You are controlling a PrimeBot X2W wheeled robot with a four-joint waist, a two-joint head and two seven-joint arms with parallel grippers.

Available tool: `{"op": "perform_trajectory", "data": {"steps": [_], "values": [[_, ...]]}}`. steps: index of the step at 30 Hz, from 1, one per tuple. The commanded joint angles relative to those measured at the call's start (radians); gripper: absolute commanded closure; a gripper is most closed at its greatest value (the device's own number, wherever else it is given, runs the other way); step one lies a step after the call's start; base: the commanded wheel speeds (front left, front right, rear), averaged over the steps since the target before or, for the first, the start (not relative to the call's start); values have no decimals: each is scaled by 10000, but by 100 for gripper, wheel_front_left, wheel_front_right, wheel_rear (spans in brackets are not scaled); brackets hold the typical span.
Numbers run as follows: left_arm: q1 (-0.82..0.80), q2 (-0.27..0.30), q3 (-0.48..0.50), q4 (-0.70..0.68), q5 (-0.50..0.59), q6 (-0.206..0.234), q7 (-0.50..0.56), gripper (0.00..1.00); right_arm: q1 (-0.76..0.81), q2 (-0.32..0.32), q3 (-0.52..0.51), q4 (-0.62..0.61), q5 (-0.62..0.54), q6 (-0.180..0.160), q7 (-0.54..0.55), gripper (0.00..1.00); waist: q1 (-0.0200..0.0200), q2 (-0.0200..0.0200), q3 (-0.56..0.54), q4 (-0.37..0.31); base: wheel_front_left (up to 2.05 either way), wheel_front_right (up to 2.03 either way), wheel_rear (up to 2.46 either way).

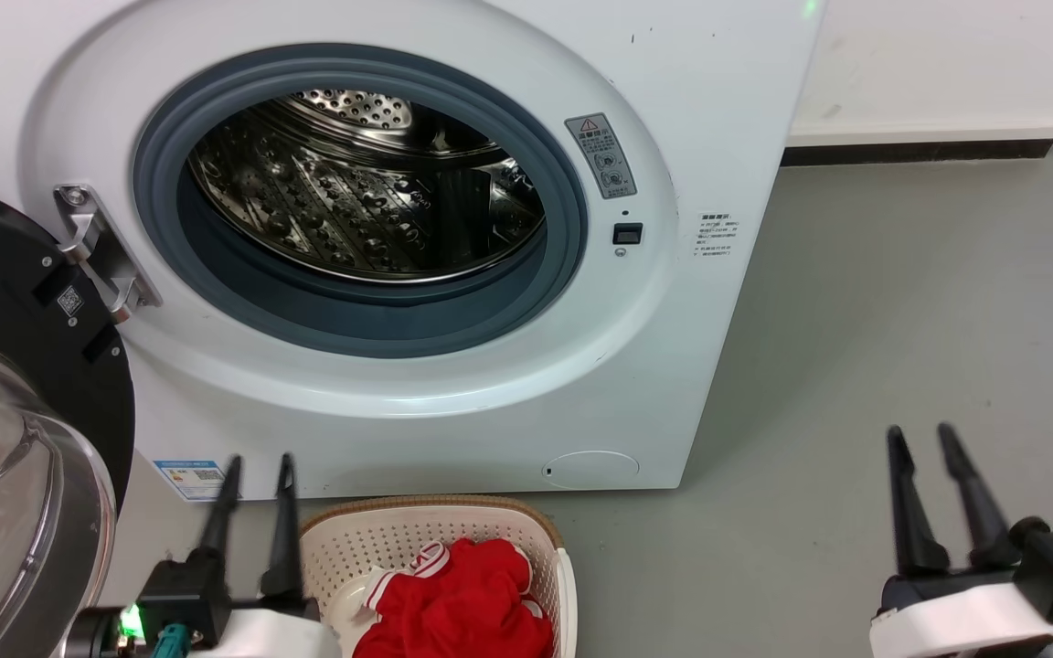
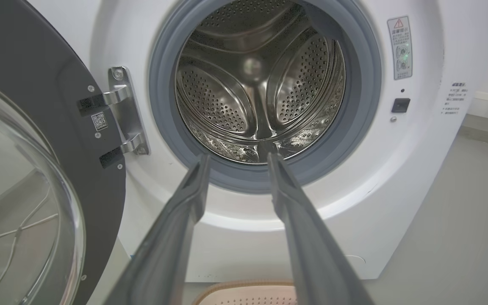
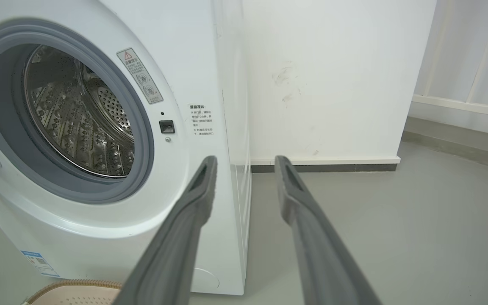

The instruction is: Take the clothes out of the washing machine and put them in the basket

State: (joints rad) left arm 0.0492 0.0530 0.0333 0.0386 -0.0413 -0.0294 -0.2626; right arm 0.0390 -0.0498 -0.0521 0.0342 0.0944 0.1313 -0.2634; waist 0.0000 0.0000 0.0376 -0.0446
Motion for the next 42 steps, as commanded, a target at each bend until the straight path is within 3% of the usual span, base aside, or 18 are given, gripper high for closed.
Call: {"op": "perform_trajectory", "data": {"steps": [1, 42], "values": [[-9, -2, 22, 55, -45, -6, 20, 100, 22, 2, 15, 25, 45, 0, 2, 100, 0, 0, -1, 1, 0, 0, 0], [-718, -21, 383, 1057, -7202, -476, 1753, 100, -641, -287, 96, 1024, 7287, -3, 1429, 100, 0, 0, -109, 141, 0, 0, 0]]}}
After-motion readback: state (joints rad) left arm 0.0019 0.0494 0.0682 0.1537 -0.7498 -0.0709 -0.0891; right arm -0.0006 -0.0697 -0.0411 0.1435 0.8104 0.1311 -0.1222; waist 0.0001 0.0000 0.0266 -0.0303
